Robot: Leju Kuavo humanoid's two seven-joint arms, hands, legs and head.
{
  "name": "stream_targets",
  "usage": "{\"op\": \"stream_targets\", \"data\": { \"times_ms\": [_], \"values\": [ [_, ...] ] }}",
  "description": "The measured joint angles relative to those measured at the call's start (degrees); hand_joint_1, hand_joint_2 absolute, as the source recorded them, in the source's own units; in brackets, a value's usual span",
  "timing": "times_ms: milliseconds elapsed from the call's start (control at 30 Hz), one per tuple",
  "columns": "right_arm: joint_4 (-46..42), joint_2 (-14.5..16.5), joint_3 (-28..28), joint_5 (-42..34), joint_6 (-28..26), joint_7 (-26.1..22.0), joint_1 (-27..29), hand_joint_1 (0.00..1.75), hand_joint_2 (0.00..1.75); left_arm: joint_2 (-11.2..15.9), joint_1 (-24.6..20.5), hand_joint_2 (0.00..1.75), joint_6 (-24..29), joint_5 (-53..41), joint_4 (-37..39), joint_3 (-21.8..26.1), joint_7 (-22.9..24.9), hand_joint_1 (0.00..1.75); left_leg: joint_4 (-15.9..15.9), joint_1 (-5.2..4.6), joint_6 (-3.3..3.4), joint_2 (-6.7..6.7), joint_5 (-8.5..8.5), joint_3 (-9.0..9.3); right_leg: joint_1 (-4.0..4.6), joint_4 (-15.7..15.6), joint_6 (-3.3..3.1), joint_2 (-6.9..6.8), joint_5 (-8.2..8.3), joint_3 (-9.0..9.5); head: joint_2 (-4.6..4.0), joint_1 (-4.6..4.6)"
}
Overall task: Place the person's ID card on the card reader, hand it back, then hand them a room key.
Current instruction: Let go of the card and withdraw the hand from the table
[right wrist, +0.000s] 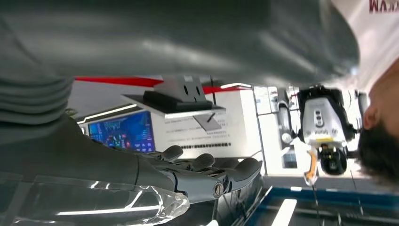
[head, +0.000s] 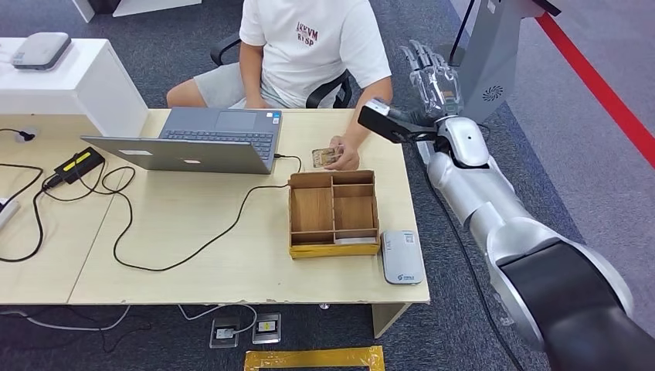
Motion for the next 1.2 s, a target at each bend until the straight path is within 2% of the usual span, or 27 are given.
{"op": "stream_targets", "data": {
  "times_ms": [133,200,333,433,567,700,867,1000,1200],
  "values": [
    [-0.3,-1.6,-1.4,1.0,-7.8,-1.7,-1.1,0.0,0.0,-0.2,0.0,1.75,0.7,1.1,0.0,0.0,0.2,0.0,0.0,0.0,0.0,-0.05,0.0,0.01,0.0,0.0,0.0,-0.1,0.0,0.02,0.0,-0.01],
    [-1.6,-3.5,-3.4,4.9,-9.8,-3.0,-1.3,0.0,0.0,-0.2,0.2,1.75,1.0,1.9,0.0,0.0,0.6,0.0,0.1,-0.01,0.01,-0.07,0.0,0.01,-0.02,0.0,0.0,-0.13,0.0,0.02,0.0,0.0],
    [-7.7,-10.1,-13.3,13.3,-10.2,-8.7,-0.6,0.0,0.0,-0.3,0.5,1.75,1.6,3.6,0.0,0.2,1.7,0.0,0.1,-0.07,0.05,-0.25,-0.03,-0.04,-0.08,-0.1,0.02,-0.31,0.0,0.02,0.0,0.0],
    [-11.0,-16.0,-22.2,14.4,-10.2,-12.2,-0.2,0.0,0.0,-0.3,0.8,1.75,1.9,4.6,0.1,0.4,2.6,0.0,0.2,-0.1,0.14,-0.37,-0.09,-0.11,-0.11,-0.1,0.04,-0.43,0.0,0.03,0.0,0.0],
    [-13.1,-23.7,-33.7,14.4,-10.2,-14.6,1.5,0.0,0.0,-0.2,1.0,1.75,2.5,5.6,0.2,1.0,3.7,0.0,0.2,-0.11,0.24,-0.35,-0.18,-0.18,-0.12,-0.2,0.06,-0.46,0.0,0.05,0.0,0.01],
    [-14.6,-28.9,-43.7,15.5,-10.2,-12.5,5.2,0.0,0.0,-0.3,0.8,1.75,3.0,6.3,0.2,1.8,4.5,0.0,0.2,-0.11,0.31,-0.08,-0.28,-0.11,-0.11,-0.2,0.07,-0.22,0.0,0.0,0.0,-0.03],
    [-15.0,-34.0,-55.4,17.0,-10.2,-11.3,13.7,0.0,0.0,-0.5,0.7,1.75,3.9,7.1,0.3,2.8,5.2,0.0,0.2,-0.08,0.35,-0.11,-0.32,-0.13,-0.08,-0.2,0.13,-0.24,-0.05,0.02,0.0,-0.02],
    [-15.0,-36.1,-63.0,18.3,-10.2,-10.2,19.2,0.0,0.0,-0.8,0.5,1.75,4.1,7.2,0.3,3.3,5.6,0.0,0.1,-0.08,0.31,0.03,-0.35,-0.13,-0.08,-0.2,0.12,-0.11,-0.05,-0.03,0.0,-0.04],
    [-14.6,-37.6,-71.4,19.7,-10.2,-4.6,29.0,0.0,0.0,-1.3,0.3,1.75,4.2,7.2,0.3,4.0,6.4,0.0,0.1,0.0,0.3,-0.09,-0.36,-0.13,0.0,-0.2,0.15,-0.23,-0.12,0.04,0.0,-0.03]
  ]
}}
